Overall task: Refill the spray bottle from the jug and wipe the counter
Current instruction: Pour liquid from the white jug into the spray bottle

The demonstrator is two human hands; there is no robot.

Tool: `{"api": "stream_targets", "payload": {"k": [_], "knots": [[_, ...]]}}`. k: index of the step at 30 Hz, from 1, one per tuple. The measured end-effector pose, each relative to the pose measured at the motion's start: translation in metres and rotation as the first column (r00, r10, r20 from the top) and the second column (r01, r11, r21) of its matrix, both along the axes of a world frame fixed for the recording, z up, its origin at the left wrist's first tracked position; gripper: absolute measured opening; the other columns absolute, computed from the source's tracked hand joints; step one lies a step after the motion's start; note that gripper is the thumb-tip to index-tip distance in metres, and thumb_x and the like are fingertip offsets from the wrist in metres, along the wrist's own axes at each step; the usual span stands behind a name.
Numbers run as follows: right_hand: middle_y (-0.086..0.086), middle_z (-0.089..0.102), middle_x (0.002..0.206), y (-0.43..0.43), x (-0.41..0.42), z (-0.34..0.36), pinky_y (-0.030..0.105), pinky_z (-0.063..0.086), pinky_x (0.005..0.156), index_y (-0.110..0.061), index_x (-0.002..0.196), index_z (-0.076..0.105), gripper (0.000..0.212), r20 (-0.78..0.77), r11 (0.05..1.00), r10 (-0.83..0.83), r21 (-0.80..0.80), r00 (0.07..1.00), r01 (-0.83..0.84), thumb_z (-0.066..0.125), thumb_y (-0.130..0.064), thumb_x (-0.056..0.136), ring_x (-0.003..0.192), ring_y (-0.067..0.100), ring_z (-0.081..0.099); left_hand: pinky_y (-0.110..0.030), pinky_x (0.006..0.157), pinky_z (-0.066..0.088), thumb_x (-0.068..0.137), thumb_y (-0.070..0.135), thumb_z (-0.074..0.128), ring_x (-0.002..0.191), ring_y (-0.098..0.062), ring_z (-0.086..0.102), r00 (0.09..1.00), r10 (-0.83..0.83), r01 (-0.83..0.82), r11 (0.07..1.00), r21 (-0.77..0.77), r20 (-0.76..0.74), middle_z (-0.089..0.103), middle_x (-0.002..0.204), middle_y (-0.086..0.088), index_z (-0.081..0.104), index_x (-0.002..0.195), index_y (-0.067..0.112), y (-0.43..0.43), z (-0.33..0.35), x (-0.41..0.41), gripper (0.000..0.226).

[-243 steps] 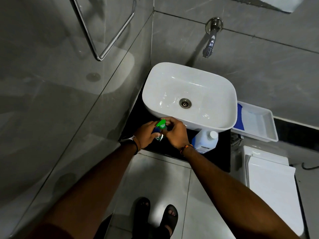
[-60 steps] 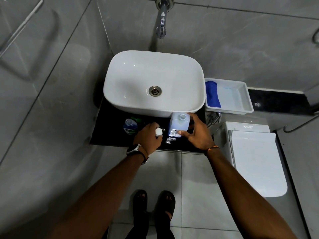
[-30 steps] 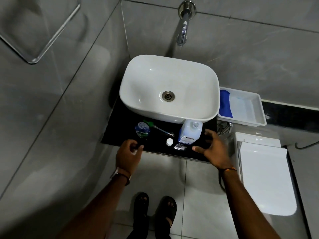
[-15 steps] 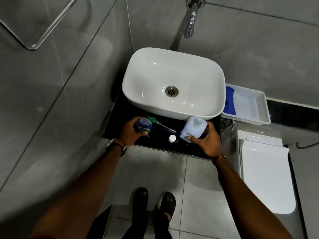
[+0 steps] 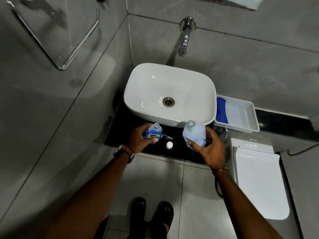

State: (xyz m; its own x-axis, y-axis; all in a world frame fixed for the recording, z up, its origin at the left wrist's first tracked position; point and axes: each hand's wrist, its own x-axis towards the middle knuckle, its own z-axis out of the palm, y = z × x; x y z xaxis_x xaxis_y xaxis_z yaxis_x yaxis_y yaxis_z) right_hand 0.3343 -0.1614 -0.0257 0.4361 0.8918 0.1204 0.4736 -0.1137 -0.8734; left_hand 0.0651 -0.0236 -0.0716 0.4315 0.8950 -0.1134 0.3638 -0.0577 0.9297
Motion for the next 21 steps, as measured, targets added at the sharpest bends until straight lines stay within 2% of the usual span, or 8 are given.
{"api": "stream_targets", "payload": {"k": [3,5,7,10,12,16,21], "knots": [[-0.008,0.067,0.129,-0.001,-0.001,0.021,0.022,0.051,0.100,-0.026,0.135,0.062,0.075,0.081,1.000,0.012,0.026,0.997,-0.014,0.092,-0.042,0.068,0.120,0.004,0.061,-0.009,0.079,0.057,0.072,0.014,0.089,0.094,-0.004,0.067,0.999,-0.032,0.033,0.998,0.050,-0.015,0.069,0.110,0.004,0.062,0.127,0.013,-0.005,0.018,0.014,0.061],[-0.010,0.066,0.130,-0.002,-0.002,0.036,0.015,0.046,0.102,-0.026,0.140,0.060,0.079,0.157,0.999,0.020,0.040,0.987,-0.027,0.088,-0.048,0.069,0.120,-0.002,0.060,-0.005,0.074,0.054,0.072,0.018,0.089,0.089,0.003,0.068,0.999,-0.031,0.032,0.996,0.085,-0.009,0.068,0.106,0.008,0.063,0.126,0.015,-0.009,0.030,0.022,0.060],[-0.007,0.068,0.130,0.000,-0.001,0.050,0.017,0.046,0.102,-0.027,0.141,0.060,0.080,0.248,0.999,0.036,0.029,0.968,-0.045,0.089,-0.047,0.069,0.118,0.004,0.062,-0.007,0.074,0.055,0.072,0.022,0.089,0.089,0.008,0.068,0.999,-0.035,0.033,0.994,0.102,0.024,0.070,0.103,0.010,0.064,0.125,0.017,-0.012,0.039,0.028,0.059],[-0.001,0.070,0.127,0.002,0.001,0.068,0.030,0.051,0.100,-0.024,0.141,0.061,0.078,0.402,0.995,0.080,0.016,0.912,-0.095,0.086,-0.048,0.072,0.115,0.019,0.065,-0.015,0.076,0.059,0.072,0.023,0.089,0.089,-0.002,0.071,0.997,-0.050,0.042,0.990,0.135,0.058,0.073,0.103,0.004,0.065,0.121,0.015,-0.016,0.052,0.036,0.055],[0.002,0.071,0.126,0.004,0.005,0.077,0.037,0.054,0.097,-0.022,0.142,0.060,0.079,0.484,0.993,0.102,0.009,0.869,-0.122,0.082,-0.052,0.072,0.113,0.024,0.065,-0.017,0.076,0.060,0.073,0.022,0.089,0.090,-0.003,0.071,0.996,-0.059,0.047,0.986,0.158,0.071,0.073,0.102,0.003,0.065,0.120,0.013,-0.017,0.060,0.039,0.054],[0.003,0.072,0.123,0.009,0.010,0.091,0.037,0.055,0.093,-0.023,0.142,0.059,0.081,0.616,0.992,0.081,0.030,0.784,-0.126,0.086,-0.051,0.071,0.107,0.025,0.065,-0.014,0.077,0.057,0.075,0.019,0.088,0.091,-0.001,0.071,0.991,-0.079,0.056,0.980,0.193,0.112,0.073,0.102,0.003,0.065,0.118,0.013,-0.016,0.074,0.045,0.049],[0.007,0.072,0.119,0.011,0.009,0.099,0.040,0.056,0.090,-0.022,0.143,0.058,0.084,0.673,0.994,0.073,0.012,0.736,-0.109,0.088,-0.050,0.069,0.102,0.028,0.066,-0.014,0.078,0.057,0.075,0.021,0.088,0.094,-0.011,0.072,0.989,-0.088,0.059,0.971,0.233,0.115,0.074,0.105,0.000,0.064,0.118,0.014,-0.015,0.081,0.047,0.050]]}}
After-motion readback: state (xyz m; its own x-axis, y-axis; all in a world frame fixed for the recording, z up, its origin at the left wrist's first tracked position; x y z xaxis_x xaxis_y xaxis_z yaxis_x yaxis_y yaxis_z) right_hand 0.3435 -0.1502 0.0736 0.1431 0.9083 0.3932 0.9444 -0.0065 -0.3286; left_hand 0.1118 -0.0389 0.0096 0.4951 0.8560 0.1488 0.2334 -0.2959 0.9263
